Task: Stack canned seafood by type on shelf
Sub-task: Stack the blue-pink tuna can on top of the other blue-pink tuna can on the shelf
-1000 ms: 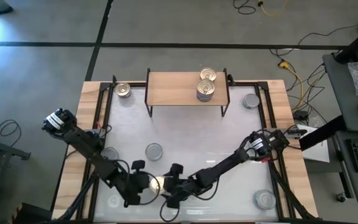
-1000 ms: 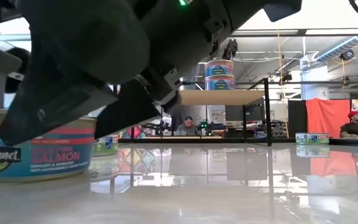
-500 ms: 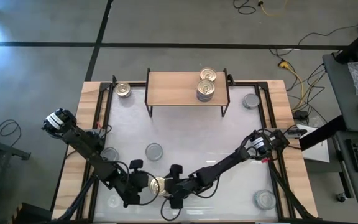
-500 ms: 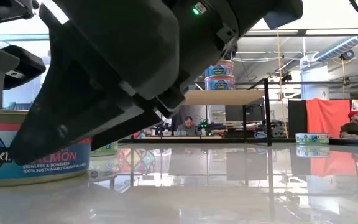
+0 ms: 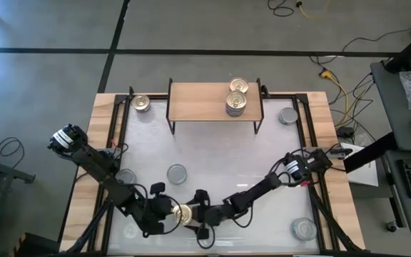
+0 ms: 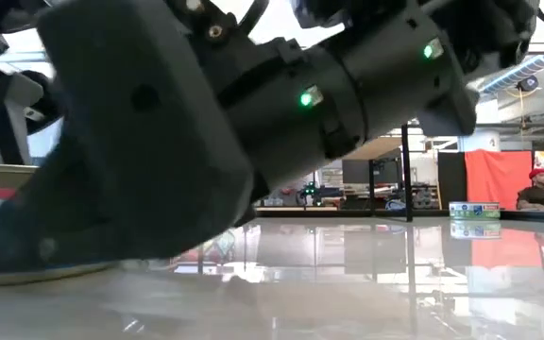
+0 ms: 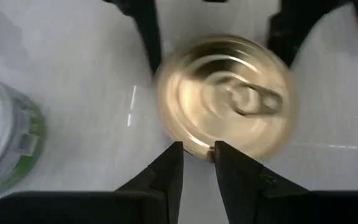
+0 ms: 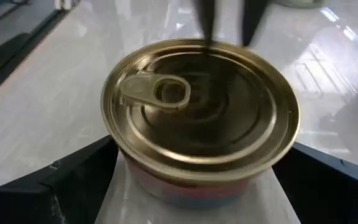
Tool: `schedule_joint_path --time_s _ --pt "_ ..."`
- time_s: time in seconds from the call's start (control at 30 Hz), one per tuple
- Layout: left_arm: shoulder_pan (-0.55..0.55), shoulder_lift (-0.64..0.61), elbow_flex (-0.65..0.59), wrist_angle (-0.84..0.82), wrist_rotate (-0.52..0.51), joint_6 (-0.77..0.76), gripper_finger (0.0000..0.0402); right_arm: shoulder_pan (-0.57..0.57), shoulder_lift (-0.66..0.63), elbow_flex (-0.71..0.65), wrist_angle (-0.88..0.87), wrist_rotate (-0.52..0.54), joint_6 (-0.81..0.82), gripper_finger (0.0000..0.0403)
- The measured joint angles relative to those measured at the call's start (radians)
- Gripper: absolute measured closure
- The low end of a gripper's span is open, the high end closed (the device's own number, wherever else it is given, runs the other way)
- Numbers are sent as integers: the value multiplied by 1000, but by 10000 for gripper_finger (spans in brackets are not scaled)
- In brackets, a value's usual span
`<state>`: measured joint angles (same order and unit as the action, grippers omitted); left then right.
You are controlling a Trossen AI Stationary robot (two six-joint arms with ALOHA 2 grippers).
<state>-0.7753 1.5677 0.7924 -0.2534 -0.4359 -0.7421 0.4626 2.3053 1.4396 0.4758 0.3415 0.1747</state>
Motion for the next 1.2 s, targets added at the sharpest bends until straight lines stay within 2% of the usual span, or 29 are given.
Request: schedule_joint_path --time_s 0.6,0.93,1.2 --pt "35 2 -5 23 -1 21 325 -44 15 9 40 -36 -7 3" --pt "14 -71 132 -145 10 121 325 -53 15 10 16 -51 -7 3" --pt "12 -23 100 -160 12 102 325 -55 14 10 16 -49 -8 3"
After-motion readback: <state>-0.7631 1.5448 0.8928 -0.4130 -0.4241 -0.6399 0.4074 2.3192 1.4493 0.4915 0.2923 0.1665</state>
